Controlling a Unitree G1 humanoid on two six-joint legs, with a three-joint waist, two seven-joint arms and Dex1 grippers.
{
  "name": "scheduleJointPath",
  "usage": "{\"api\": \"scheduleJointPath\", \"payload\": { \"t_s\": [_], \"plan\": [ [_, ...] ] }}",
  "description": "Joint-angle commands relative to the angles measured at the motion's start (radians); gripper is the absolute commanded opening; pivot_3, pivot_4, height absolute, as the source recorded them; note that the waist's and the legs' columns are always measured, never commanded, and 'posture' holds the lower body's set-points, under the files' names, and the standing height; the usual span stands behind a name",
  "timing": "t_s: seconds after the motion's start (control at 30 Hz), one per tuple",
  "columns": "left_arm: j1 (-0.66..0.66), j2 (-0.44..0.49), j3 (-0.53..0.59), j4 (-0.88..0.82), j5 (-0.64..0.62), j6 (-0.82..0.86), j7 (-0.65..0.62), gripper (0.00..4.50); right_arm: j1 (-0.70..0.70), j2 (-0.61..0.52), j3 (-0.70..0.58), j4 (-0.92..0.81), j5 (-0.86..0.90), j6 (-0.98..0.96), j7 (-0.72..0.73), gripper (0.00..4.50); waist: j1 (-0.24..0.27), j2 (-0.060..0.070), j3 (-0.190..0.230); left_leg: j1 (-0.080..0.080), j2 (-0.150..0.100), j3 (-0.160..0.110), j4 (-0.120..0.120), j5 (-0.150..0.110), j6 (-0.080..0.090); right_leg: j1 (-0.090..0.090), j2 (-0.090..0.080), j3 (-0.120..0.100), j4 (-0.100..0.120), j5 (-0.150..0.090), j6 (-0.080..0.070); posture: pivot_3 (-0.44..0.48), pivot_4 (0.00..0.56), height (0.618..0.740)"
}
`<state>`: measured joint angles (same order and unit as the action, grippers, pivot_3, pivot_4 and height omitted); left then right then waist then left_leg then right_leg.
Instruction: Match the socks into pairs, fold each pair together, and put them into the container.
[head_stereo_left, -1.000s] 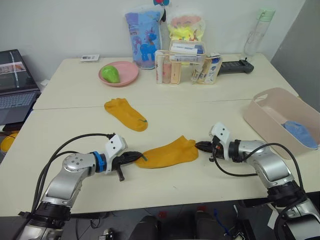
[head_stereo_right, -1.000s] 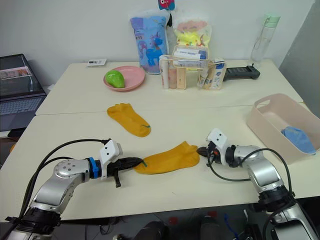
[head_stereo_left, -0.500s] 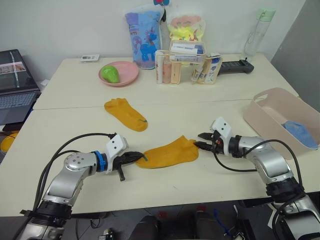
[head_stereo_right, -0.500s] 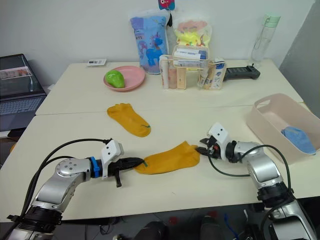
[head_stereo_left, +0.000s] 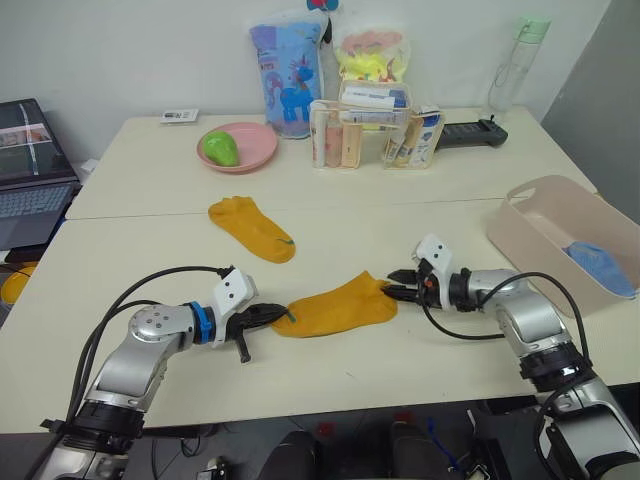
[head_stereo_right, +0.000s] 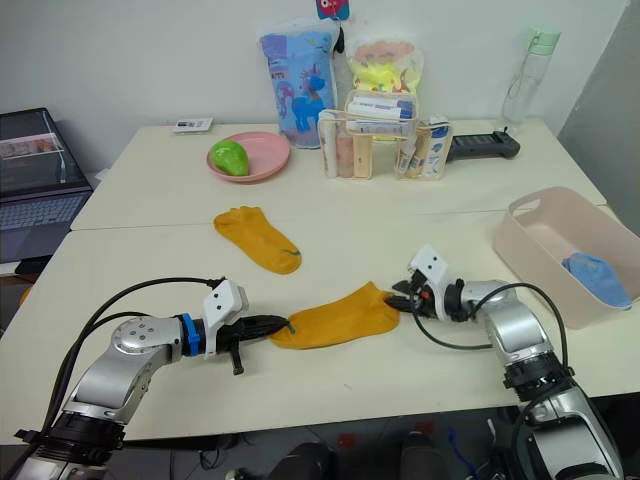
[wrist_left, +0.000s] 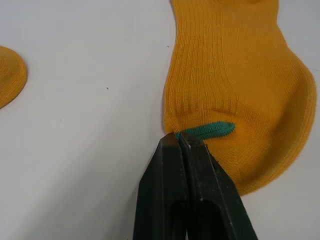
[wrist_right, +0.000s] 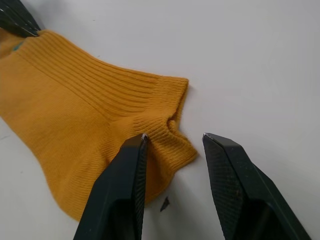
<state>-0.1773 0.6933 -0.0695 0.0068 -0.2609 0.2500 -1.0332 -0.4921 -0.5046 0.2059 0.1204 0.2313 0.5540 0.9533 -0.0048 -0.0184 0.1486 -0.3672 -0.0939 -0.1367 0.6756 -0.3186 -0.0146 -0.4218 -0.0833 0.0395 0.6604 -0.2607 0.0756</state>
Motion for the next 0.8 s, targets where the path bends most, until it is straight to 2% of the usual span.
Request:
{"api": "scheduleJointPath", "payload": {
  "t_s": [0.03,0.2,0.4,0.6,0.8],
  "plan": [
    [0.005,0.007,0.006,-0.021,0.007,-0.013,-0.001,0.0,0.0,-0.006,-0.008,-0.047,0.023,0.013,0.023,1.9,0.0,0.0,0.0,0.0,0.0,0.0,0.0,0.0,0.0,0.0,0.0,0.0,0.0,0.0,0.0,0.0,0.15,0.74],
    [0.003,0.005,0.001,-0.015,0.013,-0.023,-0.004,0.0,0.014,-0.018,-0.013,-0.047,0.009,-0.007,0.016,1.9,0.0,0.0,0.0,0.0,0.0,0.0,0.0,0.0,0.0,0.0,0.0,0.0,0.0,0.0,0.0,0.0,0.15,0.74],
    [-0.003,0.0,-0.004,-0.005,0.018,-0.036,-0.008,0.0,0.031,-0.026,-0.031,-0.074,0.018,-0.01,0.005,0.01,0.0,0.0,0.0,0.0,0.0,0.0,0.0,0.0,0.0,0.0,0.0,0.0,0.0,0.0,0.0,0.0,0.15,0.74],
    [-0.022,-0.006,-0.016,-0.015,0.014,-0.029,-0.018,0.0,0.101,-0.045,-0.092,-0.205,0.085,0.072,-0.016,0.01,0.002,0.0,0.0,0.0,0.0,0.0,0.0,0.0,0.0,0.0,0.0,0.0,0.0,0.0,0.0,0.0,0.15,0.74],
    [-0.11,-0.042,-0.061,-0.011,0.02,-0.012,-0.029,0.0,0.251,-0.077,-0.175,-0.469,0.196,0.229,-0.078,0.01,0.006,0.0,0.0,-0.001,0.0,-0.001,0.0,0.0,0.0,0.0,-0.001,-0.001,0.0,0.0,0.0,0.0,0.15,0.74]
  ]
}}
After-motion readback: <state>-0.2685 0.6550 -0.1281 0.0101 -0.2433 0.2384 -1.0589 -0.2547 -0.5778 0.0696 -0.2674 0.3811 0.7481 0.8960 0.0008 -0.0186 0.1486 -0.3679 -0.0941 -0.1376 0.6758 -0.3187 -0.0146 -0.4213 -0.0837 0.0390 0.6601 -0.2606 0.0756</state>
